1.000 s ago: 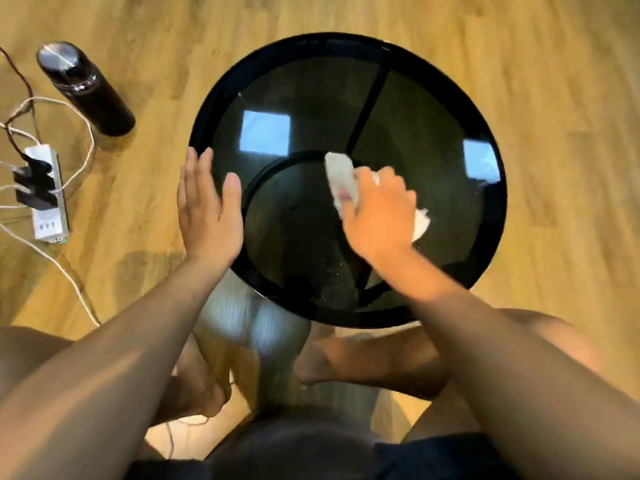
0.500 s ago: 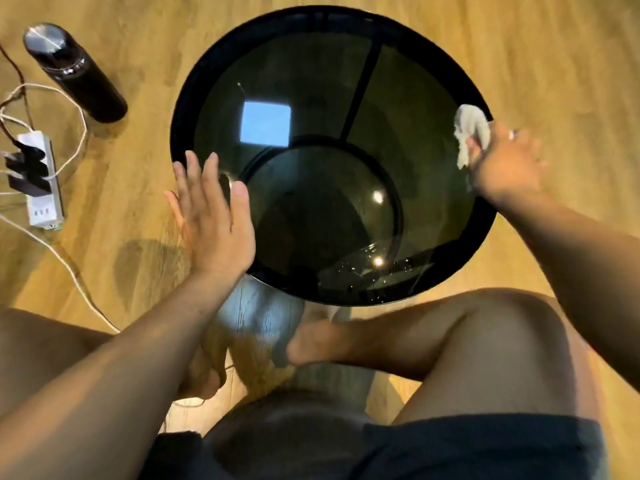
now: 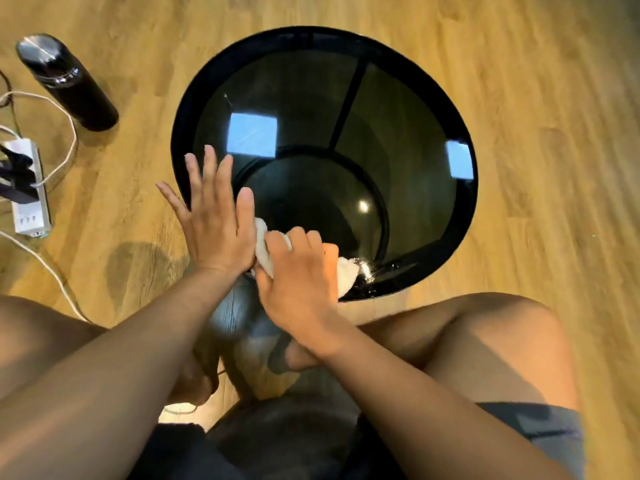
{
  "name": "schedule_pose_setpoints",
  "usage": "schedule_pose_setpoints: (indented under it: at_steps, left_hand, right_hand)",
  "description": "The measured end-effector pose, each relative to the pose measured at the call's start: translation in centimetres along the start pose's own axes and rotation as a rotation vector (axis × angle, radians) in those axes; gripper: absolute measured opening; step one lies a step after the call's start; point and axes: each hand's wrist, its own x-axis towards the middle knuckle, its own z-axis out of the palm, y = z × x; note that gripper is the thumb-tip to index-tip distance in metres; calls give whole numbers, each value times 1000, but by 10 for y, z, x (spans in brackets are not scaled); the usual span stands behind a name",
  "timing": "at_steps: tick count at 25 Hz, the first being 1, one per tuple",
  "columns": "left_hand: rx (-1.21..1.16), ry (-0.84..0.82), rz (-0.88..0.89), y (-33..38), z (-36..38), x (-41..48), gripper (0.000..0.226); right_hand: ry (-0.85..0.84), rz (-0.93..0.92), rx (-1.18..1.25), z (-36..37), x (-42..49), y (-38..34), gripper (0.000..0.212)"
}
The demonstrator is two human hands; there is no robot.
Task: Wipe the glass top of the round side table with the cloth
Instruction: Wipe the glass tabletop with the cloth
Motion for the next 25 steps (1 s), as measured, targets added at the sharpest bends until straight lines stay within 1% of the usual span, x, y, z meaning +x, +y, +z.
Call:
schedule_pose_setpoints:
  at_steps: [2,3,4,6,8,9,10,11,13,14,16,19,22,24,25]
  left_hand:
    - [65,-25,201,1,-1,0,55]
    - [96,-48,273,1,-1,-2,54]
    - [110,-66,303,1,0,-3,54]
    - [91,-76,250,1,0,-1,55]
    - [56,-87,196,-1,-1,0,57]
    - [50,-91,197,-1,-2,0,57]
    - [46,-91,207,0,-2,0,57]
    - [41,-87,216,1,-2,1,57]
    - [19,-81,213,-1,-2,-1,56]
    - [11,-65,210,-2,-1,-1,56]
    - [0,-39,222,-3,1,-1,55]
    - [-1,-53,230,-7,4,0,58]
    - [0,-74,232,-6,2,0,64]
    - [-32,-110,233,-4,-4,1,65]
    - [-59,-122,235,-2,-9,0,65]
  right_hand:
    - [-41,-94,-82,-7,1,29,35]
    - [-85,-112,-119,-13,-4,51,36]
    - [-121,-87,-150,-19,-7,80,38]
    - [-114,54,-264,-31,-6,152,42]
    - [-95,310,-365,-51,16,230,43]
    - [-107,434,-357,-63,30,259,43]
    - [-119,507,-337,-71,42,278,44]
    - [-117,540,-322,-71,50,286,44]
    - [-61,588,-281,-63,43,270,42]
    - [-18,589,-231,-55,33,254,40]
    - [-5,558,-160,-47,3,210,37]
    - [3,321,-146,-35,-48,126,36]
    - [18,150,-3,-14,-42,47,31]
    - [5,28,-52,-5,-34,13,29]
    - [9,-28,-96,-5,-33,13,29]
